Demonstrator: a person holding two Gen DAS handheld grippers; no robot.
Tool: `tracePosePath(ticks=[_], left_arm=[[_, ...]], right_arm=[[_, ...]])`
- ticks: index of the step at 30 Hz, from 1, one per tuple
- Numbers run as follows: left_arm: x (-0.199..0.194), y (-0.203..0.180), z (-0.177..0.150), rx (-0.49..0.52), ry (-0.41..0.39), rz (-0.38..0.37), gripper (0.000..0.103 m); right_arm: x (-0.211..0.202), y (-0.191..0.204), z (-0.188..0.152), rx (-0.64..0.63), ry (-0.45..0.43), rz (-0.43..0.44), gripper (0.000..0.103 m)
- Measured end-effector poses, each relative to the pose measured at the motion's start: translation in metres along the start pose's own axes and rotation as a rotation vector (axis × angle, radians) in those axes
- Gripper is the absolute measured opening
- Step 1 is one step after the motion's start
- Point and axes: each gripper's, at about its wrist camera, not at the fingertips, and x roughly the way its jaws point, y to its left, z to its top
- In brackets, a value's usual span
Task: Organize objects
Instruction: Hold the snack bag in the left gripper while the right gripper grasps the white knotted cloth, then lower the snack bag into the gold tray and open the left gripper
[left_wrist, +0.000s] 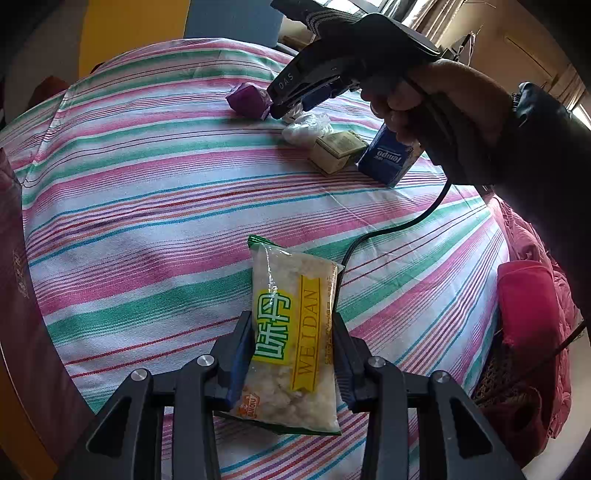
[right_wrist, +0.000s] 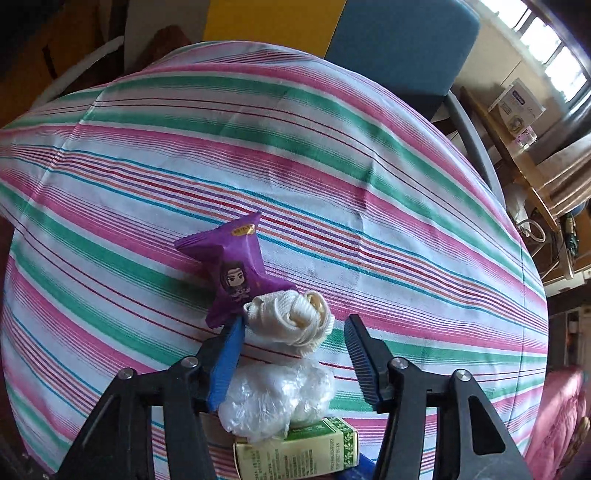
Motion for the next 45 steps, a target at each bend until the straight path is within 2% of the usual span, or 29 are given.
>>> tracePosePath(ticks=[3, 6, 14, 18, 22, 27, 31, 39, 45], left_arm=[[0.000, 0.000, 0.000, 0.002, -0.002, 0.001, 0.039], [0.001, -0.002, -0.001, 0.009, -0.010, 0.008, 0.039], [-0.005, -0.004, 0.000, 0.016, -0.021, 0.021, 0.039], [-0.024, -0.005, -0.001, 0.012, -0.051, 0.033, 0.039], [-0.055, -0.007, -0.002, 0.002, -0.106, 0.045, 0.039], [-0.095, 0.004, -0.006, -0.050, -0.163, 0.071, 0.039], [-0.119, 0.022, -0.015, -0.118, -0.191, 0.100, 0.039], [-0.185, 0.092, -0.042, -0.294, -0.291, 0.153, 0.039], [-0.231, 0.154, -0.082, -0.435, -0.323, 0.240, 0.039]], right_arm=[[-0.009, 0.000, -0.007, 0.008, -0.031, 0.019, 0.035], [-0.034, -0.003, -0.021, 0.052, -0.101, 0.059, 0.034], [-0.096, 0.010, -0.075, 0.169, -0.246, 0.235, 0.034], [-0.104, 0.021, -0.110, 0.231, -0.255, 0.308, 0.034], [-0.089, 0.031, -0.130, 0.284, -0.228, 0.361, 0.034], [-0.085, 0.049, -0.134, 0.233, -0.213, 0.350, 0.034], [-0.078, 0.059, -0.134, 0.183, -0.192, 0.303, 0.034], [-0.082, 0.066, -0.134, 0.139, -0.203, 0.283, 0.035], [-0.082, 0.073, -0.134, 0.108, -0.202, 0.276, 0.035]])
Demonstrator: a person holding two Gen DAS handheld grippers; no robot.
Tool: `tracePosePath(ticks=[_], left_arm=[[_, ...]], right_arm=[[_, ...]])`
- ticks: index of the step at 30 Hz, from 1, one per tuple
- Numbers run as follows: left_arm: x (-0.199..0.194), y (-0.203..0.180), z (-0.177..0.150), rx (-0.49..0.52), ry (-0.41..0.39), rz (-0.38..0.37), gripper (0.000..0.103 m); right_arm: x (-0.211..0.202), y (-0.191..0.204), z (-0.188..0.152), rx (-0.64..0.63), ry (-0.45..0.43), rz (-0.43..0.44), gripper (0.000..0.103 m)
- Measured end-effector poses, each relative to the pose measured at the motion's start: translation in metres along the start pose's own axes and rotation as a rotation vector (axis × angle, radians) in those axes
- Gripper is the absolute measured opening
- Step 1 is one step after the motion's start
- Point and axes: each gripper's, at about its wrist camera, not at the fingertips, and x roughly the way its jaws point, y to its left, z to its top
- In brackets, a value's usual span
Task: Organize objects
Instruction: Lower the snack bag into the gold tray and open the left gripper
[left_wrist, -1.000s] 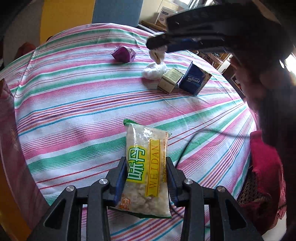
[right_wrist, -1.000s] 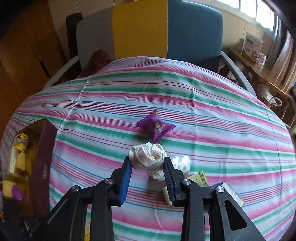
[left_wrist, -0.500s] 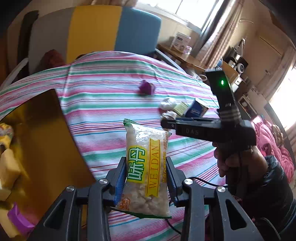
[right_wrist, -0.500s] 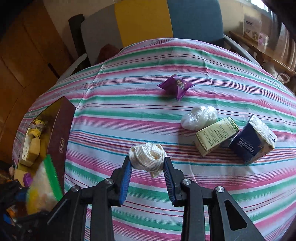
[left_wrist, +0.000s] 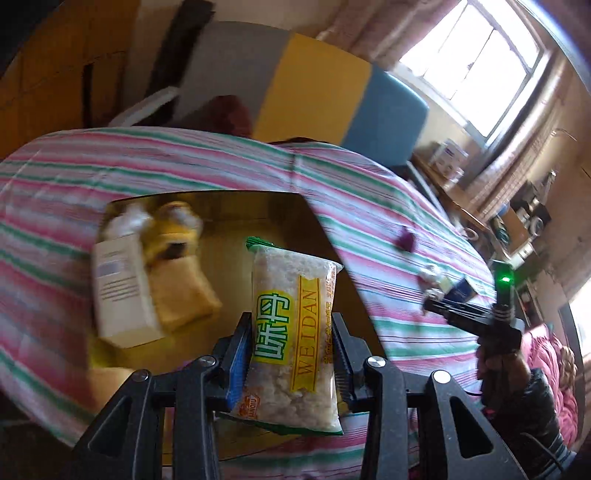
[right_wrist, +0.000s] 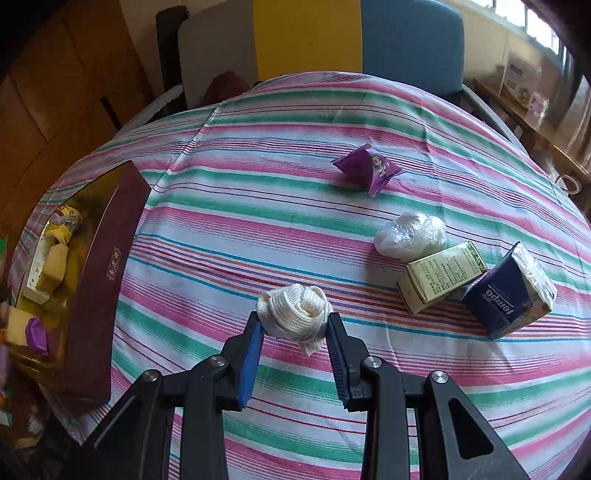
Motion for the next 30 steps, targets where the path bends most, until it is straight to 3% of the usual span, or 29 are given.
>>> tracePosePath(ticks=[4, 8, 13, 21, 30], left_arm=[[-0.005, 0.041, -0.005, -0.133, 0.014, -0.008, 0.039], [0.003, 0.048, -0.009, -0.213, 0.034, -0.081, 0.039], [0.035, 0.028, -0.015, -0.152, 0.104, -0.007, 0.039], [0.074, 0.025, -0.022, -0.132, 0.183, 0.118, 0.039], [0.085, 0.022, -0.033, -0.119, 0.219, 0.151, 0.040]], right_arm=[[-0.001, 0.002, 0.000, -0.008, -0.003, 0.000, 0.034], [0.001, 0.003, 0.000, -0.013, 0.001, -0.003, 0.035], [0.001, 0.004, 0.000, -0.015, 0.001, -0.004, 0.035], [-0.001, 0.005, 0.000, -0.021, -0.008, -0.001, 0.035], [-0.001, 0.006, 0.000, -0.026, -0.013, -0.004, 0.035]])
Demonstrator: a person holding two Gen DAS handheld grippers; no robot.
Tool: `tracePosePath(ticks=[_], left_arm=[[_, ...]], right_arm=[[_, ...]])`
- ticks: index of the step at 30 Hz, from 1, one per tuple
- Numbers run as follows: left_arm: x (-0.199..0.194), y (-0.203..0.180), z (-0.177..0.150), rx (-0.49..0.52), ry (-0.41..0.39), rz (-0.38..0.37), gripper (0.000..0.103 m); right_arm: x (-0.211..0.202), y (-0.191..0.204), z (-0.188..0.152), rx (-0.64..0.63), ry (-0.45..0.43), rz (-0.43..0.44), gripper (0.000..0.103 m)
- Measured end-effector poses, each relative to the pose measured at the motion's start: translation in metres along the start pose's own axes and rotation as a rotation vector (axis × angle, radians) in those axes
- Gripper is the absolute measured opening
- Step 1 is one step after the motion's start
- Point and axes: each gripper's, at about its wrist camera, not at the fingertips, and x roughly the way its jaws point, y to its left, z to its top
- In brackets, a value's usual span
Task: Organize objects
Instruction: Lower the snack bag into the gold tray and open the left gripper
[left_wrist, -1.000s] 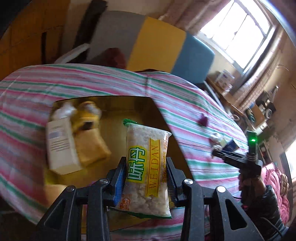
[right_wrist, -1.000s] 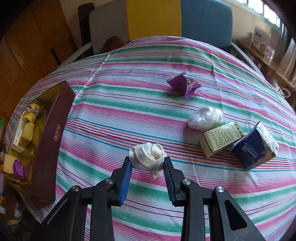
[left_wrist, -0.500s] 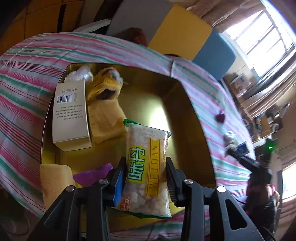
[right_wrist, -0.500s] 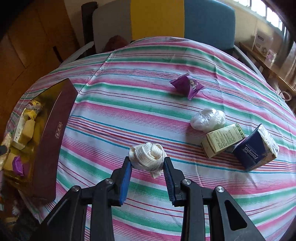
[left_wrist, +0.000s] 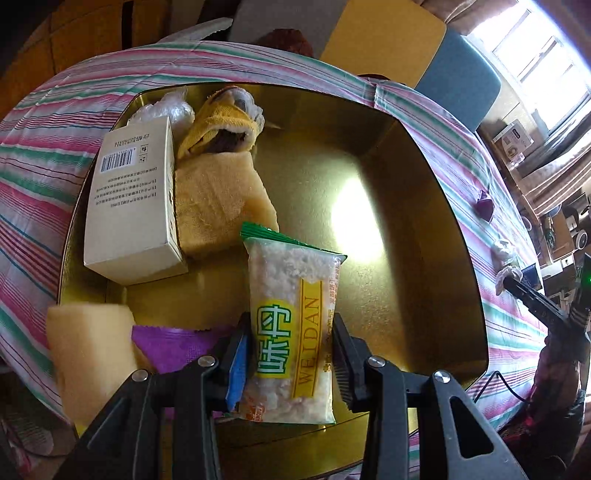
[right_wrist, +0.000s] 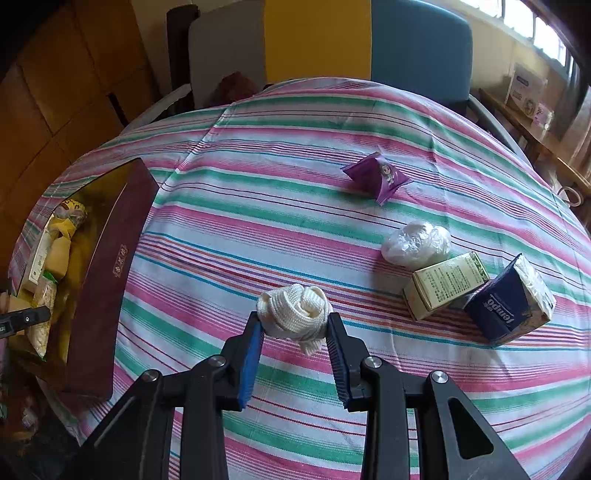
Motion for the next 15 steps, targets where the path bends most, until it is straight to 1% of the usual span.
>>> tracePosePath(ticks=[6, 8, 11, 15], left_arm=[[-0.004, 0.003, -0.003, -0.004, 0.004, -0.003, 0.042], [-0.009, 0.003, -0.003, 0.004, -0.013, 0.002, 0.042], [-0.026, -0.001, -0.005, 0.041, -0.076, 0.027, 0.042], [-0.054, -0.009, -0.008, 0.126, -0.204, 0.105, 0.042]], right_arm=[[0.000, 0.000, 0.000, 0.000, 0.002, -0.002, 0.035], [0.001, -0.001, 0.000, 0.002, 0.003, -0.005, 0.035], [0.001, -0.003, 0.000, 0.011, 0.001, -0.011, 0.035], [0.003, -0.005, 0.000, 0.020, 0.008, -0.017, 0.035]])
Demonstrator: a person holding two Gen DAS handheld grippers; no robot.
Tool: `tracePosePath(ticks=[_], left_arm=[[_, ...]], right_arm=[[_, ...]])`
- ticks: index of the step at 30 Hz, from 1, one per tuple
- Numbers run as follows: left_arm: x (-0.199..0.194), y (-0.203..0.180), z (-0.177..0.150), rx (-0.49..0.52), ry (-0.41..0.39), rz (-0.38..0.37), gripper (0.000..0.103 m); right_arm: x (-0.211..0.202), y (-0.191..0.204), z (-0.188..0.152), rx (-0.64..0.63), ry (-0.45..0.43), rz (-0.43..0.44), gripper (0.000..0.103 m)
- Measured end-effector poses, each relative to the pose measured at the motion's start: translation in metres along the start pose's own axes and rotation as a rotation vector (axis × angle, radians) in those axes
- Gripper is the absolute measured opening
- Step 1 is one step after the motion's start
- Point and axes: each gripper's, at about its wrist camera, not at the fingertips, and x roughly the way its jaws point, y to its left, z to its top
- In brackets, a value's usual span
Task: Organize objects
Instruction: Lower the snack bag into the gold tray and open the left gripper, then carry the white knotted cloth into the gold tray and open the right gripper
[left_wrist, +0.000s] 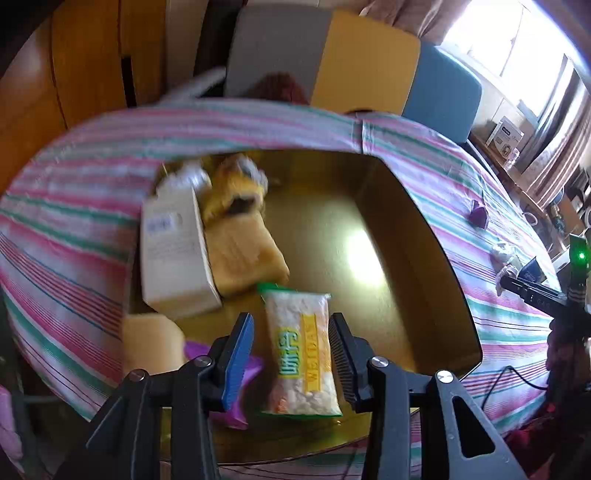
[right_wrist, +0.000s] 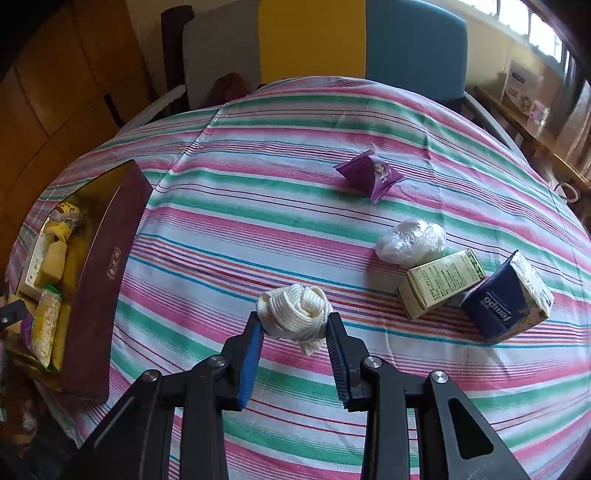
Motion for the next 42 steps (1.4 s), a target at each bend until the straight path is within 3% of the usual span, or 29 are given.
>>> tracePosePath(ticks=[4, 10, 16, 21, 31, 42], left_arm=[[-0.020, -0.001, 0.001, 0.046, -0.085, 0.045, 0.042], [-0.037, 0.008, -0.001, 0.079, -0.136, 0.065, 0.042], [-0.041, 0.014, -0.002, 0.066, -0.159, 0.052, 0.042], [-0.044, 0.023, -0.004, 0.051, -0.166, 0.034, 0.042], [-0.042, 0.044, -0.009, 0.011, -0.159, 0.022, 0.042], [-0.044, 0.080, -0.009, -0.080, -0.165, 0.018, 0.042]], right_arm=[[0.005, -0.001, -0.002, 0.003, 0.019, -0.018, 0.035], [-0.010, 0.008, 0.003, 0.033, -0.013, 0.000, 0.035], [-0.037, 0.065, 0.020, -0.048, -0.079, 0.064, 0.035], [-0.050, 0.120, 0.040, -0.110, -0.105, 0.168, 0.035], [-0.030, 0.207, 0.050, -0.169, -0.035, 0.320, 0.035], [0.025, 0.257, 0.074, -0.104, 0.073, 0.331, 0.035]])
